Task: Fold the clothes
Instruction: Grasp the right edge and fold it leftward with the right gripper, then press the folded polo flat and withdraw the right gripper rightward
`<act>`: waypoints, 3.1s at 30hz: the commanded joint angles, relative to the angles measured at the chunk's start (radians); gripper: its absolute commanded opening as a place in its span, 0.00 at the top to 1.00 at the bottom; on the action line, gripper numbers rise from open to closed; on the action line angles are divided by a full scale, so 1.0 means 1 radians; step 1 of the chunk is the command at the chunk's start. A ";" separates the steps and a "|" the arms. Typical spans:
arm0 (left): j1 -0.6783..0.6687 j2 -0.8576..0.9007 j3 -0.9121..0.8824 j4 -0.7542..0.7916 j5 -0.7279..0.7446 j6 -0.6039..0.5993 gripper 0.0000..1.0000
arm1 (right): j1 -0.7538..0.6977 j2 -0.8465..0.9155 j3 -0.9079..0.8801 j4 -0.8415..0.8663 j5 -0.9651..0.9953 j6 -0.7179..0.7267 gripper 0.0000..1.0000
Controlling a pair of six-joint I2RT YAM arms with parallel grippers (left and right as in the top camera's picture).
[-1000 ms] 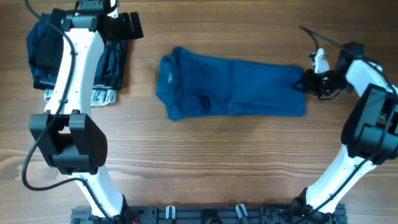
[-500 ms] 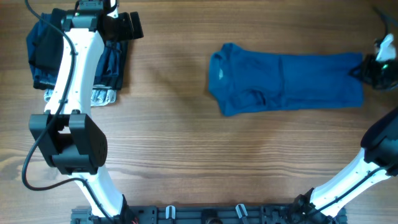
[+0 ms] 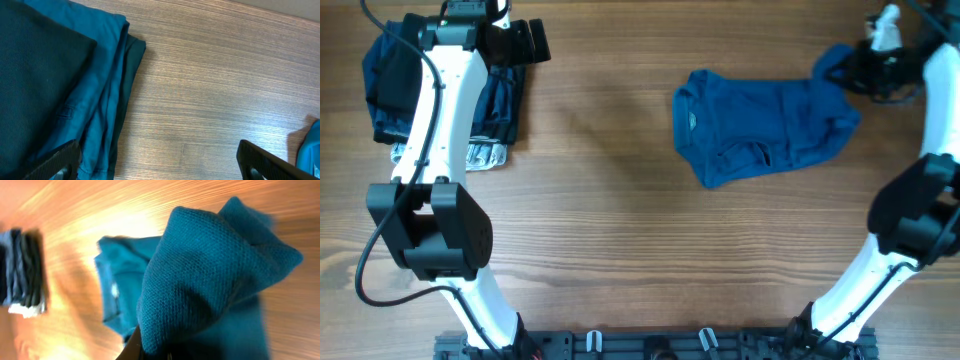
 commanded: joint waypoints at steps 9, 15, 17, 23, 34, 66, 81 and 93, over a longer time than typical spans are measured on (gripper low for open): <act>0.001 0.006 -0.003 0.002 -0.006 0.002 0.00 | 0.310 -0.033 0.016 -0.061 0.240 0.018 0.95; 0.001 0.006 -0.003 0.002 -0.006 0.002 0.00 | 0.430 -0.029 -0.040 0.006 0.268 -0.007 0.90; 0.001 0.006 -0.003 0.002 -0.006 0.002 0.00 | 0.462 -0.029 -0.068 0.057 0.269 -0.008 0.85; 0.001 0.006 -0.003 0.002 -0.006 0.002 0.00 | 0.508 -0.028 -0.148 0.138 0.267 -0.002 0.82; 0.001 0.006 -0.003 0.003 -0.006 0.002 0.00 | 0.503 -0.037 -0.139 0.232 0.161 0.049 0.69; 0.001 0.006 -0.003 0.003 -0.006 0.002 0.00 | 0.232 -0.113 -0.494 0.845 0.131 0.076 0.87; 0.001 0.006 -0.003 0.003 -0.006 0.002 0.00 | 0.235 -0.341 -0.756 0.448 0.298 0.127 0.96; 0.001 0.006 -0.003 0.002 -0.006 0.002 0.00 | 0.235 -0.389 -1.072 0.865 0.245 0.206 0.91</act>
